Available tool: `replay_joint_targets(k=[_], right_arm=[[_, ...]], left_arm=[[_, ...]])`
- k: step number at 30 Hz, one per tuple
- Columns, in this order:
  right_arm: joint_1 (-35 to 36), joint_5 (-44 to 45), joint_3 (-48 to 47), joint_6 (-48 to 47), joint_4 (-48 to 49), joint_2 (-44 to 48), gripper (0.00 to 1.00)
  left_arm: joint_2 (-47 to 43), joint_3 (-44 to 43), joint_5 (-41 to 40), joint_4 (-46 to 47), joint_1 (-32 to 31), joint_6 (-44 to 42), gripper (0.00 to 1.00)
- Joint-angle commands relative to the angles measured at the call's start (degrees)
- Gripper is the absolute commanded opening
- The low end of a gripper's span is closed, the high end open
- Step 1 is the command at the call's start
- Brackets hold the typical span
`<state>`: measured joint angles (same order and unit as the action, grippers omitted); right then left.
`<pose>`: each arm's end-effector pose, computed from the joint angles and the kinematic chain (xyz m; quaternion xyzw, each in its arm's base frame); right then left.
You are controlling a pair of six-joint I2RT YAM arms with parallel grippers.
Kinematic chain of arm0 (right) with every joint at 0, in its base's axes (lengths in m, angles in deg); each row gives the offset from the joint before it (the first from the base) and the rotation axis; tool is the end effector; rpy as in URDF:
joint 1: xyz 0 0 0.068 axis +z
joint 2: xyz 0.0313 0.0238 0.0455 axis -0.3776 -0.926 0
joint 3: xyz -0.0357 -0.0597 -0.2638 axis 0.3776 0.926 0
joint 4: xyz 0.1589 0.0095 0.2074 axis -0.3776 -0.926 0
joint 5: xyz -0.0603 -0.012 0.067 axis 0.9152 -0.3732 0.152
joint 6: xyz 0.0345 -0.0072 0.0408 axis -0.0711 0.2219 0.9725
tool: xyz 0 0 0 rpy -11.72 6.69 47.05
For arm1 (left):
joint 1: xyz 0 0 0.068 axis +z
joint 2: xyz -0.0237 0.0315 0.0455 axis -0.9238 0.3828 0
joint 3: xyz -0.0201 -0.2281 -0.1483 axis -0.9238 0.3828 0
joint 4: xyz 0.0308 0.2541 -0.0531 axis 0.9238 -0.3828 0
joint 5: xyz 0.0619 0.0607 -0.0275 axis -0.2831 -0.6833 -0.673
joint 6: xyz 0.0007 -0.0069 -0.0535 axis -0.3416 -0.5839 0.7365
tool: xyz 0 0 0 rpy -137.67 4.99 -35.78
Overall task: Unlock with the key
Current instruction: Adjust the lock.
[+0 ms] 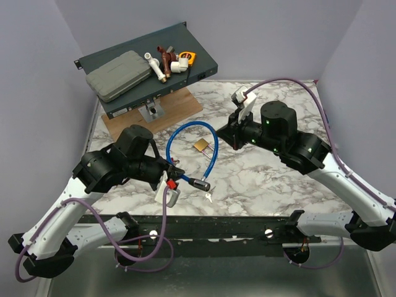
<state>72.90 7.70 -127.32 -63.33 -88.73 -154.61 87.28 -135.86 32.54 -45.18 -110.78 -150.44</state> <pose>0.1531 0.1897 0.4423 -0.3097 0.7433 0.3037 0.5093 0.0852 -0.1102 0.4030 0.8087 0.3490 -0.1922 0.4327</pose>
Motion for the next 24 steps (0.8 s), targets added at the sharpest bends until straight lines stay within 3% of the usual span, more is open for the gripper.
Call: replay_joint_targets(k=[1,5,11,17,24], right_arm=[[0.3,5.2,-1.1,-2.9,3.7,0.2,0.01],[0.3,12.7,-3.0,-6.8,3.9,-0.1,0.01],[0.3,4.5,1.2,-4.8,7.9,-2.9,0.01],[0.3,0.9,13.4,-1.2,14.6,-3.1,0.01],[0.4,-2.1,17.8,2.1,17.8,-1.1,0.01]], left_arm=[[0.8,-2.9,3.8,-4.4,-1.2,1.4,0.00],[3.7,-5.7,4.3,-9.8,-1.5,3.0,0.00],[5.3,-7.5,5.9,-9.2,-1.5,8.3,0.00],[5.8,-10.4,7.2,-6.3,-1.4,13.5,0.00],[8.5,-13.3,11.9,-5.5,-0.2,20.9,0.00]])
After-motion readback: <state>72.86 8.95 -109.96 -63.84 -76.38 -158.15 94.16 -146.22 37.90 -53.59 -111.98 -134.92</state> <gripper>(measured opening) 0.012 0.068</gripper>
